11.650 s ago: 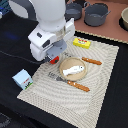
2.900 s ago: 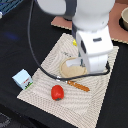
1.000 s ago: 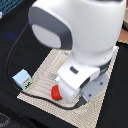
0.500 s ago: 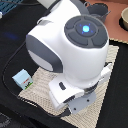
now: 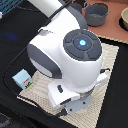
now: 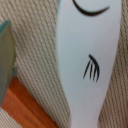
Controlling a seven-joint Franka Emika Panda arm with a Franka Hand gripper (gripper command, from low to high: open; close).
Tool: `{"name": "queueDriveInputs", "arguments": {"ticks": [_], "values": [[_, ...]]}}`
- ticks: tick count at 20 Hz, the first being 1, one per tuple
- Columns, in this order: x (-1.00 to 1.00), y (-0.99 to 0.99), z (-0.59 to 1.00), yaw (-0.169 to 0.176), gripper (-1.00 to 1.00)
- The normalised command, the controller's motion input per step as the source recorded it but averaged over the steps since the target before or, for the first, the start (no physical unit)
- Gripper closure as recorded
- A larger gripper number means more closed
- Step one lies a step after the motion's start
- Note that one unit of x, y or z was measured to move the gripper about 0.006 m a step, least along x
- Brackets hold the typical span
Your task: Interact with the objects in diverse but meaningful ways.
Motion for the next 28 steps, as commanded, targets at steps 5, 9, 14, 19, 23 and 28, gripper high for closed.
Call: {"name": "queueDriveInputs", "arguments": {"ticks": [5, 9, 14, 19, 23, 28], "values": [[-0.01, 0.66, 1.0, 0.032, -1.0], [-0.25, 0.76, 0.6, 0.076, -1.0], [-0.46, 0.73, 0.15, 0.095, -1.0], [-0.51, 0.7, -0.02, 0.085, -1.0], [-0.5, 0.65, -0.18, 0.085, -1.0], [-0.51, 0.63, -0.22, 0.092, -1.0]]}}
